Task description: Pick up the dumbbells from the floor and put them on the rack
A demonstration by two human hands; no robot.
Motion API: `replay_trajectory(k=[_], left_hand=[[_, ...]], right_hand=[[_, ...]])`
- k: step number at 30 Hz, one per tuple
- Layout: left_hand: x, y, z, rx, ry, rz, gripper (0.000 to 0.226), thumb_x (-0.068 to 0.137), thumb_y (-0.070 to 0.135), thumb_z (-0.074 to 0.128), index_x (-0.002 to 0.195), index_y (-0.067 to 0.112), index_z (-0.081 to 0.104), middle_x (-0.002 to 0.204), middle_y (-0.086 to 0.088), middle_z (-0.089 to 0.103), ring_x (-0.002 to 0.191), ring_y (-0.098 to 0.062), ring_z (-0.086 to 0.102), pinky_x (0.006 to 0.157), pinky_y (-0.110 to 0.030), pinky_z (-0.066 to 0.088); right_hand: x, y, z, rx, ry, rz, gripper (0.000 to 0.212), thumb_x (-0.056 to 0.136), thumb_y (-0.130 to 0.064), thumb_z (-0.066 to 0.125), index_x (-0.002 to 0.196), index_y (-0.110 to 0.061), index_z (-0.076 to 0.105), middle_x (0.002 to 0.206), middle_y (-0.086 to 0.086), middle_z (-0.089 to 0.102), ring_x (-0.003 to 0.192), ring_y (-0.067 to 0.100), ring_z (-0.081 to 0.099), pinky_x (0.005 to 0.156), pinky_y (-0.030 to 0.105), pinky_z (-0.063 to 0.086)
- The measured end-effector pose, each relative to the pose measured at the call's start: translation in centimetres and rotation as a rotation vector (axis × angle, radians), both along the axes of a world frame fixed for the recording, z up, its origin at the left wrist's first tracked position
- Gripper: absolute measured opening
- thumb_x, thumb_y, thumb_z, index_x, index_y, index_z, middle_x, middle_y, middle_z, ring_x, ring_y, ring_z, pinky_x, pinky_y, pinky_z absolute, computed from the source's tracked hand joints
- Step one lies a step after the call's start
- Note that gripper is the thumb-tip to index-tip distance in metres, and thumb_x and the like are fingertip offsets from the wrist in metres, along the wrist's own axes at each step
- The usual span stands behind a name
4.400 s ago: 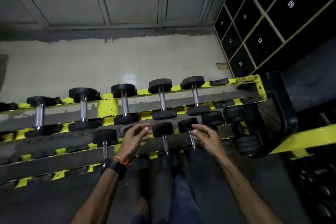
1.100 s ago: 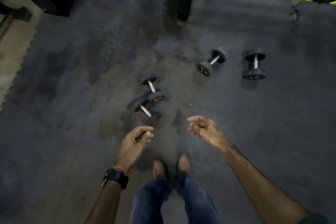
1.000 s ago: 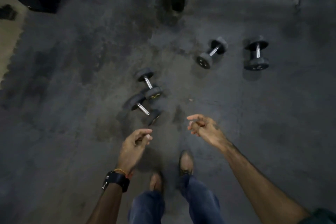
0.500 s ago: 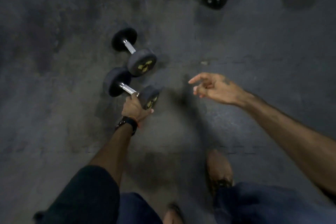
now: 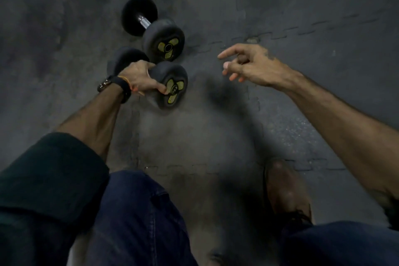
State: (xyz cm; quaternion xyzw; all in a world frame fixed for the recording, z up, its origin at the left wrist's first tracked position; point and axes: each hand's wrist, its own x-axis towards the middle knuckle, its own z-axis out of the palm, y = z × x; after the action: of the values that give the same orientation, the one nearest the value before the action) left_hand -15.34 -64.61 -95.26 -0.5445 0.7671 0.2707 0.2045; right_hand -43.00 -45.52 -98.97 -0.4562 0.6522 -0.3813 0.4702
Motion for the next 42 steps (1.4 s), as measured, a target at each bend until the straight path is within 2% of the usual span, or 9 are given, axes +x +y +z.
replay_trajectory(k=[5, 8, 10, 13, 16, 30, 35, 38, 42], left_hand=[[0.0, 0.4, 0.0, 0.029, -0.022, -0.023, 0.071, 0.055, 0.048, 0.100, 0.119, 0.034, 0.072, 0.110, 0.001, 0.077, 0.094, -0.020, 0.075, 0.077, -0.042, 0.068], [-1.2, 0.7, -0.6, 0.013, -0.111, -0.096, 0.092, 0.042, 0.069, 0.094, 0.123, 0.029, 0.074, 0.105, 0.001, 0.079, 0.087, -0.020, 0.077, 0.074, -0.038, 0.068], [-3.5, 0.1, 0.7, -0.043, -0.105, -0.120, 0.078, 0.049, 0.080, 0.086, 0.103, 0.024, 0.079, 0.089, 0.001, 0.080, 0.075, -0.020, 0.077, 0.072, -0.039, 0.067], [-10.8, 0.6, 6.6, -0.266, 0.300, -0.096, 0.063, 0.081, 0.083, 0.063, 0.089, 0.022, 0.078, 0.075, 0.006, 0.079, 0.073, -0.016, 0.075, 0.081, -0.036, 0.062], [-18.6, 3.9, 12.0, -0.229, 0.793, -0.092, 0.040, 0.092, 0.064, 0.065, 0.095, 0.026, 0.076, 0.076, 0.008, 0.081, 0.072, -0.009, 0.078, 0.082, -0.040, 0.065], [-31.3, 27.6, 17.7, 0.063, 1.244, -0.402, 0.016, 0.095, 0.049, 0.068, 0.103, 0.038, 0.077, 0.084, 0.012, 0.080, 0.084, -0.007, 0.078, 0.080, -0.048, 0.065], [-32.9, 35.9, 18.4, 0.155, 1.284, -0.657, 0.010, 0.102, 0.036, 0.069, 0.108, 0.039, 0.075, 0.104, 0.007, 0.080, 0.097, -0.017, 0.078, 0.087, -0.051, 0.064], [-36.0, 39.7, 20.5, 0.158, 1.351, -0.695, 0.031, 0.101, 0.053, 0.063, 0.124, 0.035, 0.072, 0.110, 0.002, 0.078, 0.101, -0.022, 0.077, 0.081, -0.046, 0.064], [-37.5, 45.0, 20.9, 0.269, 1.410, -0.717, 0.036, 0.103, 0.048, 0.063, 0.133, 0.029, 0.068, 0.114, -0.005, 0.077, 0.105, -0.028, 0.075, 0.084, -0.051, 0.065]], right_hand=[[0.5, 0.5, 0.2, 0.001, -0.017, -0.038, 0.020, 0.102, -0.020, 0.068, 0.121, -0.026, 0.070, 0.096, 0.010, 0.081, 0.072, 0.013, 0.074, 0.065, 0.027, 0.057], [0.0, 0.7, 1.0, -0.008, 0.001, -0.048, 0.021, 0.099, -0.024, 0.071, 0.119, -0.030, 0.070, 0.095, 0.009, 0.081, 0.075, 0.018, 0.077, 0.071, 0.032, 0.059], [-0.5, 1.5, 1.2, -0.013, 0.015, -0.081, 0.024, 0.094, -0.031, 0.071, 0.119, -0.032, 0.071, 0.093, 0.009, 0.080, 0.082, 0.025, 0.078, 0.077, 0.035, 0.060], [-2.7, 3.4, 2.3, -0.035, 0.078, -0.160, 0.032, 0.090, -0.040, 0.070, 0.121, -0.033, 0.071, 0.089, 0.005, 0.079, 0.086, 0.025, 0.077, 0.085, 0.038, 0.062], [-6.8, 4.9, 6.5, -0.066, 0.162, -0.277, 0.035, 0.088, -0.049, 0.069, 0.122, -0.039, 0.071, 0.087, -0.011, 0.077, 0.087, 0.010, 0.076, 0.092, 0.047, 0.062], [-11.5, 30.7, 22.3, 0.019, 0.602, -0.706, 0.025, 0.097, -0.042, 0.071, 0.122, -0.044, 0.069, 0.096, -0.017, 0.078, 0.085, -0.002, 0.072, 0.087, 0.028, 0.060], [-11.9, 39.6, 28.0, 0.172, 0.816, -0.736, 0.034, 0.098, -0.036, 0.072, 0.130, -0.024, 0.071, 0.120, -0.003, 0.079, 0.102, 0.010, 0.073, 0.101, 0.034, 0.055], [-13.7, 42.7, 30.7, 0.211, 0.901, -0.800, 0.035, 0.098, -0.035, 0.072, 0.130, -0.021, 0.072, 0.127, -0.001, 0.076, 0.112, 0.015, 0.072, 0.096, 0.020, 0.048], [-11.2, 46.3, 30.8, 0.153, 0.812, -0.922, 0.032, 0.098, -0.038, 0.073, 0.128, -0.027, 0.072, 0.110, -0.011, 0.076, 0.097, 0.003, 0.071, 0.074, -0.001, 0.041]])
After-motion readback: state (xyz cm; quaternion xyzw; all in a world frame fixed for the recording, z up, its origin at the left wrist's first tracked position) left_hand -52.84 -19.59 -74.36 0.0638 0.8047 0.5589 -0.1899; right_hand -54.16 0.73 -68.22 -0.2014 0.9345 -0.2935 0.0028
